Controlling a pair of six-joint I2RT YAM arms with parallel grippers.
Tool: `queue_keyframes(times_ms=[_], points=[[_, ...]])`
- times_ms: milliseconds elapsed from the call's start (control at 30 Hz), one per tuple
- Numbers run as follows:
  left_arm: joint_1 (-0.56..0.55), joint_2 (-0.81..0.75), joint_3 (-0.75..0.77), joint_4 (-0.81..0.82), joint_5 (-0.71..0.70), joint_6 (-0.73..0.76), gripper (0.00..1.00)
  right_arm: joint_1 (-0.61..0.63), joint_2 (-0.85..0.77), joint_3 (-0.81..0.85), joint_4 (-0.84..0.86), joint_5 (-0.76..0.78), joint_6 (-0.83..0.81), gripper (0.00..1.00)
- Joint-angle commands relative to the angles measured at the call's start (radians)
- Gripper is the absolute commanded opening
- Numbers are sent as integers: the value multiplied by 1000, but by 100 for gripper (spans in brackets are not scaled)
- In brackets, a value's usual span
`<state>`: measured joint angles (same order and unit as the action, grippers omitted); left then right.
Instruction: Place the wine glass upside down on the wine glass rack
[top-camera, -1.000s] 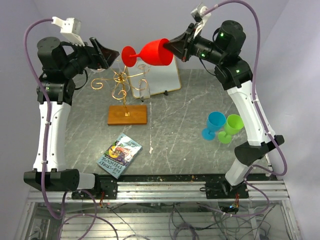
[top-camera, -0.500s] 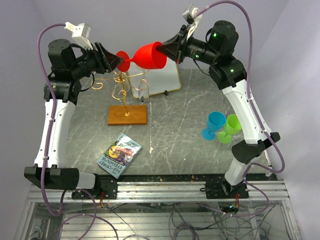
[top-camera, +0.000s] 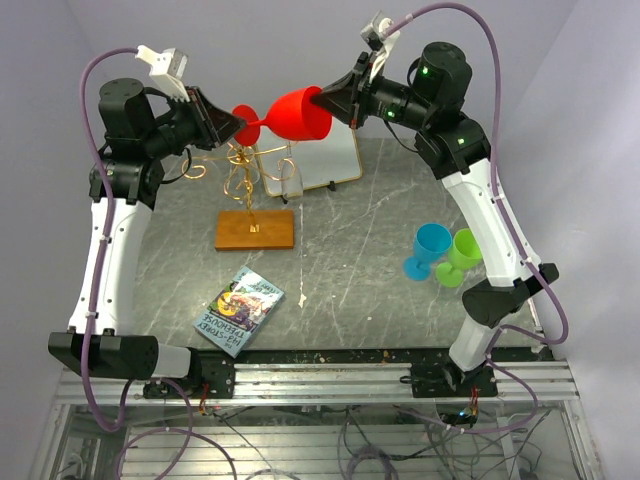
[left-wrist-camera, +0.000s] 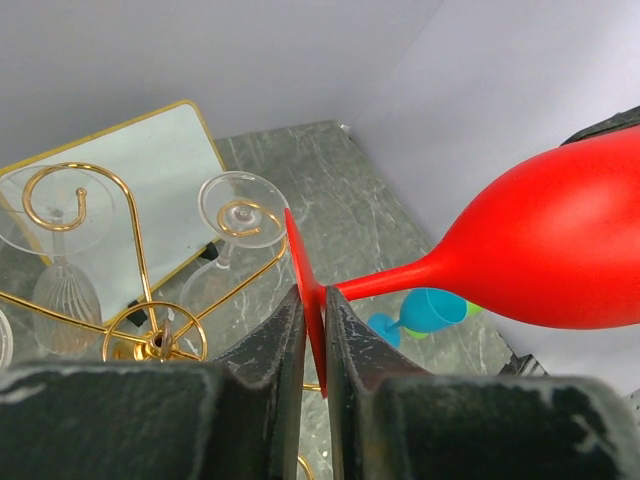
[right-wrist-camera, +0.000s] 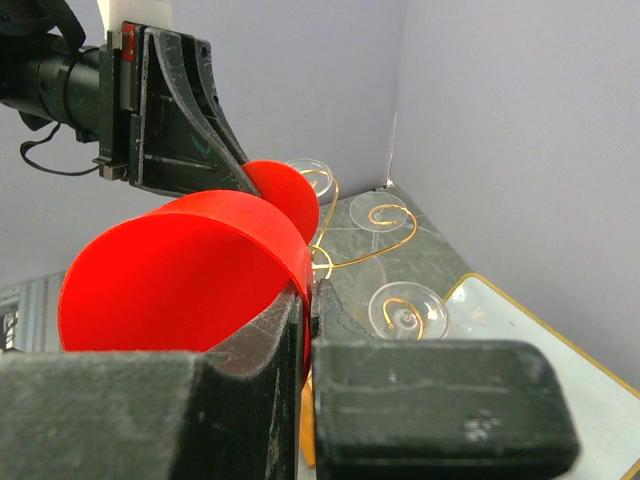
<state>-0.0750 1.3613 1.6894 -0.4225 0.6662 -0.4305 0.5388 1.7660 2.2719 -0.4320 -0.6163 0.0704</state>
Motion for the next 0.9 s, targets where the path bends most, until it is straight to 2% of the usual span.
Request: queue_keyframes(times_ms=[0, 100, 233, 700, 800, 867], points=[[0, -9, 14, 1, 47, -12, 17, 3, -11, 3, 26, 14, -8, 0], [0, -18, 4, 11, 53, -18, 7, 3, -19, -8, 21, 23, -23, 0], [1, -47, -16, 24, 40, -18, 7, 2, -34, -27, 15, 35, -50, 0], [55, -120, -39, 25, -4, -19, 7, 3, -78, -74, -33, 2, -134, 58], [60, -135, -41, 25, -13, -24, 7, 3, -94, -76, -56, 4, -170, 75], [97, -146, -45, 27, -19, -35, 7, 3, -110, -83, -73, 16, -192, 81]])
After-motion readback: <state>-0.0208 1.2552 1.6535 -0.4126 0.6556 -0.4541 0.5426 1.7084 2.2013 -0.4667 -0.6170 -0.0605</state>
